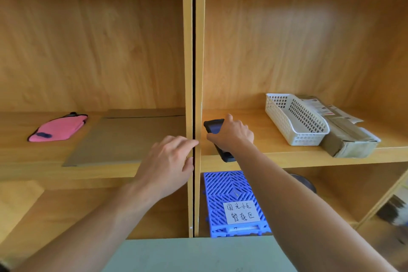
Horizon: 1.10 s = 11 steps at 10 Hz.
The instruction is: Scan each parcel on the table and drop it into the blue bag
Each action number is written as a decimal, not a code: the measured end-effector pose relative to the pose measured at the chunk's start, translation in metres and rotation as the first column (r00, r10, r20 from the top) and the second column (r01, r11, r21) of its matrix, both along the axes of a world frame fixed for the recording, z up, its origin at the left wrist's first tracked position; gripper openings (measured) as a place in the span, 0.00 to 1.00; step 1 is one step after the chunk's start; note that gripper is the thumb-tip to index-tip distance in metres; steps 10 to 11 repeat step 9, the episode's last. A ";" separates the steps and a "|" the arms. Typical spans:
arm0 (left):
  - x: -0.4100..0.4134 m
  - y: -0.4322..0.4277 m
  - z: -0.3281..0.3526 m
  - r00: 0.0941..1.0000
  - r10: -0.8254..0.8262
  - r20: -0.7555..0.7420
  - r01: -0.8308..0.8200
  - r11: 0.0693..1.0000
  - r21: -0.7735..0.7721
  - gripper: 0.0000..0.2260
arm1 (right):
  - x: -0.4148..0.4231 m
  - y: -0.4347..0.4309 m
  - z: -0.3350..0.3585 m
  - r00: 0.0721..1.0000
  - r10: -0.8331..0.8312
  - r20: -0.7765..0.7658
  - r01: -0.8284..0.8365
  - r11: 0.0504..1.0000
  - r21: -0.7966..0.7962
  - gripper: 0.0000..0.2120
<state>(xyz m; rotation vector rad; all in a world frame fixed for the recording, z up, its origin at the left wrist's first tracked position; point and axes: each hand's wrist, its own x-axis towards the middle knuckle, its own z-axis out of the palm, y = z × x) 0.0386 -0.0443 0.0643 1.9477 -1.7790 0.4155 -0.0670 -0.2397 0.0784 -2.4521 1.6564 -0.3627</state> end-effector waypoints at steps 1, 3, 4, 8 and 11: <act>0.005 0.002 -0.004 1.000 -0.001 -0.010 0.001 1.000 0.010 0.20 | 0.016 -0.012 -0.005 1.000 -0.018 -0.001 0.018 1.000 0.015 0.45; 0.011 0.008 -0.011 0.999 -0.032 -0.025 0.033 0.999 0.030 0.23 | 0.035 -0.031 -0.014 0.998 -0.065 -0.026 0.066 0.997 0.051 0.52; 0.015 0.009 -0.014 0.999 -0.037 -0.020 0.038 0.998 0.040 0.26 | 0.037 -0.036 -0.012 0.996 -0.069 -0.051 0.071 0.996 0.047 0.45; 0.014 0.017 -0.016 1.000 -0.027 -0.001 0.027 1.000 0.007 0.33 | 0.045 -0.035 -0.023 0.987 -0.054 -0.148 0.047 0.998 -0.050 0.43; 0.017 0.023 -0.015 1.000 0.007 -0.019 -0.007 1.000 0.016 0.32 | 0.040 -0.031 -0.019 0.993 -0.030 -0.114 0.021 0.997 -0.077 0.40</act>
